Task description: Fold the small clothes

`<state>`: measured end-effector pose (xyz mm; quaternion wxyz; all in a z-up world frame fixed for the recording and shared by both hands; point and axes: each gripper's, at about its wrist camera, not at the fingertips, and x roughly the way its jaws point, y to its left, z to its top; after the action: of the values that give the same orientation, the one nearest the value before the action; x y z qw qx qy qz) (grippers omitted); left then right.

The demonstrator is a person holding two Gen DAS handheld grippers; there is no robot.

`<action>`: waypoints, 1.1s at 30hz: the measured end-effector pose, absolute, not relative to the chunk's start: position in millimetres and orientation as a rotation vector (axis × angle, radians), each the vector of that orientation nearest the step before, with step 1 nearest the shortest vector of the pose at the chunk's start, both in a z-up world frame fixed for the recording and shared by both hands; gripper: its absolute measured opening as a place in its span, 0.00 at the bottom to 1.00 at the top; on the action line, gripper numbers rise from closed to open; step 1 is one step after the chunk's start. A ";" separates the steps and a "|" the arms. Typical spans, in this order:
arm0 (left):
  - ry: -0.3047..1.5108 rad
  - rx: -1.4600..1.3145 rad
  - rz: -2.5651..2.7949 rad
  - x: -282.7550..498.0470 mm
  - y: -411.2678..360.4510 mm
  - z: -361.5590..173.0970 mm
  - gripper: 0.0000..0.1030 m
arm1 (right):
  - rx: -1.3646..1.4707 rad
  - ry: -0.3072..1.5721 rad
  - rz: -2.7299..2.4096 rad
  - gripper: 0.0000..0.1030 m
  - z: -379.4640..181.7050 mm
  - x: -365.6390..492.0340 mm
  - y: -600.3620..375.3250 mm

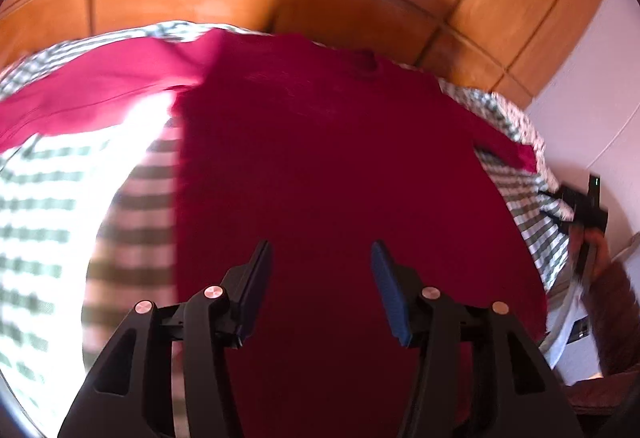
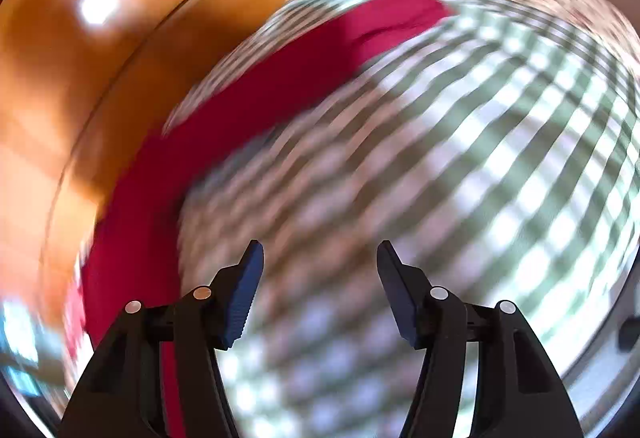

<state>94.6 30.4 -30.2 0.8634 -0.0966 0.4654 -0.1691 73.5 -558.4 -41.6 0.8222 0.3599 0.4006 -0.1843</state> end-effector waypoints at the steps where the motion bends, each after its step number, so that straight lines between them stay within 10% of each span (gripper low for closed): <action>1: 0.983 -0.188 -0.356 97.8 22.4 -32.0 0.50 | 0.802 0.832 -0.433 0.52 -42.7 82.7 -571.8; 13: 1.057 -0.148 -0.366 122.8 -11.3 -53.0 0.55 | 1.056 0.710 -0.558 0.50 -59.3 175.4 -666.3; 15: 1.059 -0.150 -0.366 122.6 -10.6 -54.0 0.55 | 0.939 0.770 -0.623 0.08 -53.5 185.4 -665.8; 16: 1.060 -0.150 -0.370 122.7 -11.7 -54.6 0.55 | 0.861 0.813 -0.674 0.05 -53.4 185.0 -666.0; 33: 1.028 -0.314 -0.395 134.0 9.9 -43.8 0.55 | 0.500 0.675 -0.017 0.04 73.2 246.0 -469.3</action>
<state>134.0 9.9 -43.8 0.8405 -0.1488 0.4863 -0.1868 246.0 -469.3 73.2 0.9130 0.2428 0.3276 -0.0083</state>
